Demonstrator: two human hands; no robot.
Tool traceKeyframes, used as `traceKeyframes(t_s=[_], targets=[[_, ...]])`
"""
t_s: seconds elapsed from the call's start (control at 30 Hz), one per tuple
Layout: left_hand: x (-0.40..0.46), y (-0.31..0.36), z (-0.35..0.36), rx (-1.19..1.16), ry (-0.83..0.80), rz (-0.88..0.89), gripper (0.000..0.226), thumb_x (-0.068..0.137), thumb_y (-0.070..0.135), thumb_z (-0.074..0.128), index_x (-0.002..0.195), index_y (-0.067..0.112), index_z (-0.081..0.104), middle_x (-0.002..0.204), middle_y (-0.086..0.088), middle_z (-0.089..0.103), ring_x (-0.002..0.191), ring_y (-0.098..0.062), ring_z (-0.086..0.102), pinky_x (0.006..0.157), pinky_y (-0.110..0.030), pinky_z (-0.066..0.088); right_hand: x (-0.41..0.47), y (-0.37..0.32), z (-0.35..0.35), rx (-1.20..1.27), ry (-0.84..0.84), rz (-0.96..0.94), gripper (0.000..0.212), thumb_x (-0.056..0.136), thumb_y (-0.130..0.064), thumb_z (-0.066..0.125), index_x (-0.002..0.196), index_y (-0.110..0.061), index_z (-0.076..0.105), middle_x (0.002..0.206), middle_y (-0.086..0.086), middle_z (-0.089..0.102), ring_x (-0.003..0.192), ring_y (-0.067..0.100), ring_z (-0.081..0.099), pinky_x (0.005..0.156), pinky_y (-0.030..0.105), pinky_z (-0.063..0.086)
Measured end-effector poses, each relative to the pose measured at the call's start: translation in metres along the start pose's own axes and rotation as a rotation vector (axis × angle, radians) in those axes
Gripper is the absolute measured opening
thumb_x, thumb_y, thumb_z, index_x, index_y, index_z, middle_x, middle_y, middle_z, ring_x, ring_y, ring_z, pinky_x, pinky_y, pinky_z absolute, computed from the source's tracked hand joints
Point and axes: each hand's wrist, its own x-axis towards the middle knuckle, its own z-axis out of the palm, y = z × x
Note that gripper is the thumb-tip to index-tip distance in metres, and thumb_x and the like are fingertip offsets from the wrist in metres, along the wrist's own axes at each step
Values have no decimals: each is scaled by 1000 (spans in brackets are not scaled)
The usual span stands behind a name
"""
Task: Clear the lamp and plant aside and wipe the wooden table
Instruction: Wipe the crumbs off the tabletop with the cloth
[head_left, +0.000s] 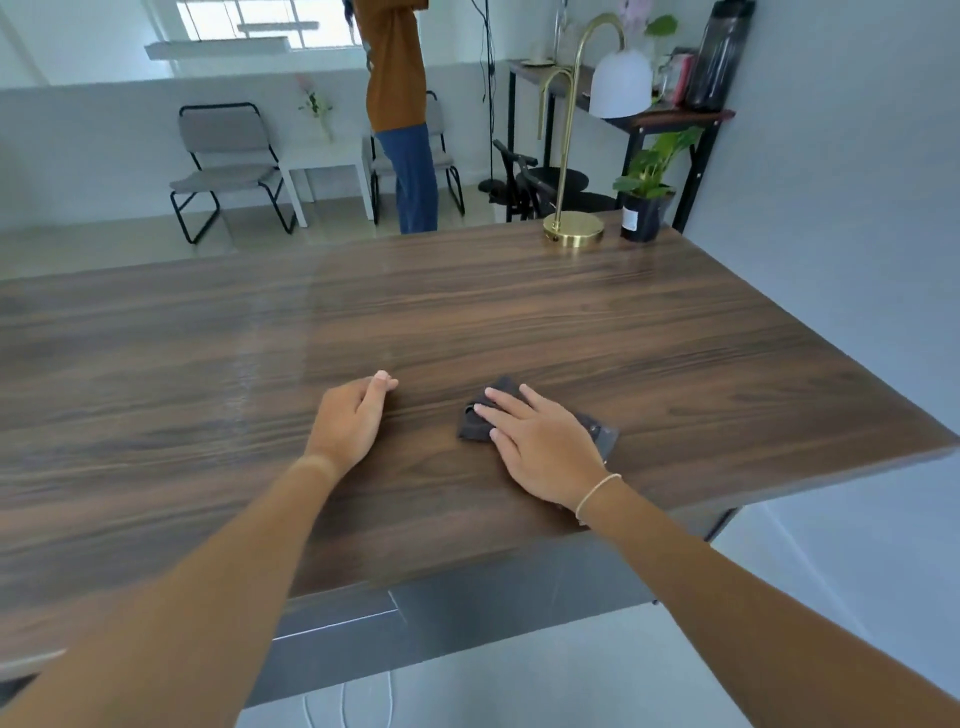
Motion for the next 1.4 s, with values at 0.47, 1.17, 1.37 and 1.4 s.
traceKeyframes(t_s=[0.47,1.17,1.37,1.4], targets=[[4,-13,-16,-6,-214,45,47,94,41,34,104,11,69,121,-4,65,118,-16,51,91,-18,28,-17,-31,1,-73,13,318,43,99,-29,30,142,-29,36,155,-9,27,142,25,25,114,36,23],[14,10,2,-66,-235,29,52,95,42,29,107,9,68,124,-6,62,118,-11,48,93,-18,25,-60,-70,9,19,-11,46,40,99,-27,32,138,-28,43,151,-7,35,142,25,27,113,37,23],[21,36,40,-111,-259,75,50,95,43,32,106,12,69,123,-3,63,111,-3,46,94,-16,25,-114,109,-43,-91,44,549,41,101,-24,30,141,-25,38,154,-1,30,143,21,24,117,37,15],[22,38,47,-109,-261,77,49,94,43,32,105,12,69,122,-3,63,111,-3,47,93,-15,25,-122,138,-51,-108,42,613,42,101,-23,29,142,-23,37,154,1,30,142,22,24,118,38,14]])
